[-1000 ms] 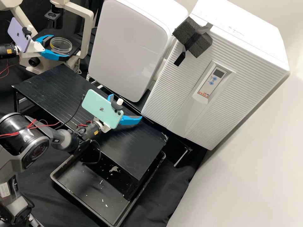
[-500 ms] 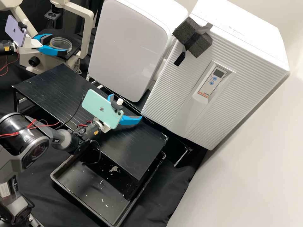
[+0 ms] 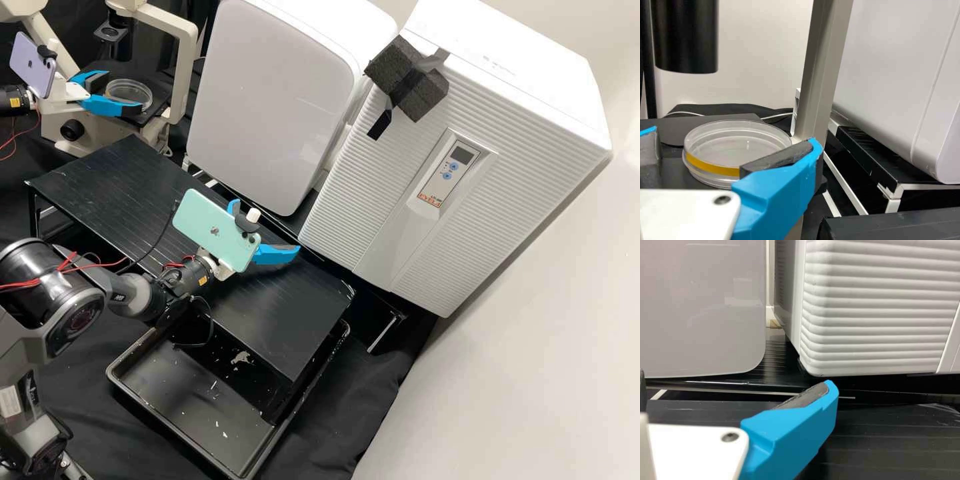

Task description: Place the petri dish on the bench

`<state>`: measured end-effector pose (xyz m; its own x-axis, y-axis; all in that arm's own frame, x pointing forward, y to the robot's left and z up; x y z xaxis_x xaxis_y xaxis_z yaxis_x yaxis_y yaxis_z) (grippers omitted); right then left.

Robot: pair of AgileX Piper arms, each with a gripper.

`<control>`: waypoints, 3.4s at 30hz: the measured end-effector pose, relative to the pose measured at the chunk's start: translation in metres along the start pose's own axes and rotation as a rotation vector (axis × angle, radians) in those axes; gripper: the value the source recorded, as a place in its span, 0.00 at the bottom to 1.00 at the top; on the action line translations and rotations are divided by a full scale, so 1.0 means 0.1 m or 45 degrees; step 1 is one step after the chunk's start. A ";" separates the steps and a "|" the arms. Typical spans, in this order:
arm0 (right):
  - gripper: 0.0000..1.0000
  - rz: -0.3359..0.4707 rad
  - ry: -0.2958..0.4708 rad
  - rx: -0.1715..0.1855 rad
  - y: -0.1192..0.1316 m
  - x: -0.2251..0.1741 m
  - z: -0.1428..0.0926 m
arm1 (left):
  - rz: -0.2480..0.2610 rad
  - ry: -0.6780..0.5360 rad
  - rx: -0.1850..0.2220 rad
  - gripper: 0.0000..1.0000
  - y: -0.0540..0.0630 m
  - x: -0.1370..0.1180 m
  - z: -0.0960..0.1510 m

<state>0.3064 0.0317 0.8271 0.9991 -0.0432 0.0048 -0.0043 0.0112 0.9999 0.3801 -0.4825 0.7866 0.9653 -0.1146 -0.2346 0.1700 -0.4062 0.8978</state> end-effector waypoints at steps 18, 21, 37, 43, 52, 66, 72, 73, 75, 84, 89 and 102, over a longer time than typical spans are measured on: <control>1.00 0.000 0.000 0.000 0.00 0.00 0.00 | -0.011 0.051 0.100 1.00 -0.01 0.06 0.03; 1.00 0.000 0.000 0.000 0.00 0.00 0.00 | -0.011 0.052 0.108 0.00 -0.01 0.06 0.03; 1.00 0.000 0.000 0.000 0.00 0.00 0.00 | 0.003 0.096 0.115 0.00 -0.02 0.09 0.03; 1.00 0.000 0.000 0.000 0.00 0.00 0.00 | 0.006 0.109 0.103 0.00 -0.02 0.09 0.02; 1.00 0.000 0.000 0.000 0.00 0.00 0.00 | 0.012 0.122 0.087 0.00 -0.01 0.08 0.01; 1.00 0.000 0.000 0.000 0.00 0.00 0.00 | 0.022 0.131 0.081 0.00 0.00 0.08 -0.02; 1.00 0.000 0.000 0.000 0.00 0.00 0.00 | 0.027 0.129 0.081 0.00 -0.01 0.08 -0.02; 1.00 0.000 0.000 0.000 0.00 0.00 0.00 | 0.030 0.128 0.081 0.00 -0.01 0.07 -0.02; 1.00 0.000 0.000 0.000 0.00 0.00 0.00 | 0.034 0.124 0.083 0.00 -0.04 0.05 -0.02; 1.00 0.000 0.000 0.000 0.00 0.00 0.00 | 0.025 0.088 0.086 0.00 -0.05 -0.13 0.02; 1.00 0.000 0.000 0.000 0.00 0.00 0.00 | 0.012 0.058 0.060 0.00 -0.03 -0.25 0.10; 1.00 0.000 0.000 0.000 0.00 0.00 0.00 | -0.037 0.008 0.044 0.00 0.01 -0.33 0.24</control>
<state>0.3064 0.0317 0.8271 0.9991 -0.0432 0.0048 -0.0043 0.0112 0.9999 0.3435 -0.5014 0.7867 0.9613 -0.0971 -0.2578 0.1909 -0.4403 0.8773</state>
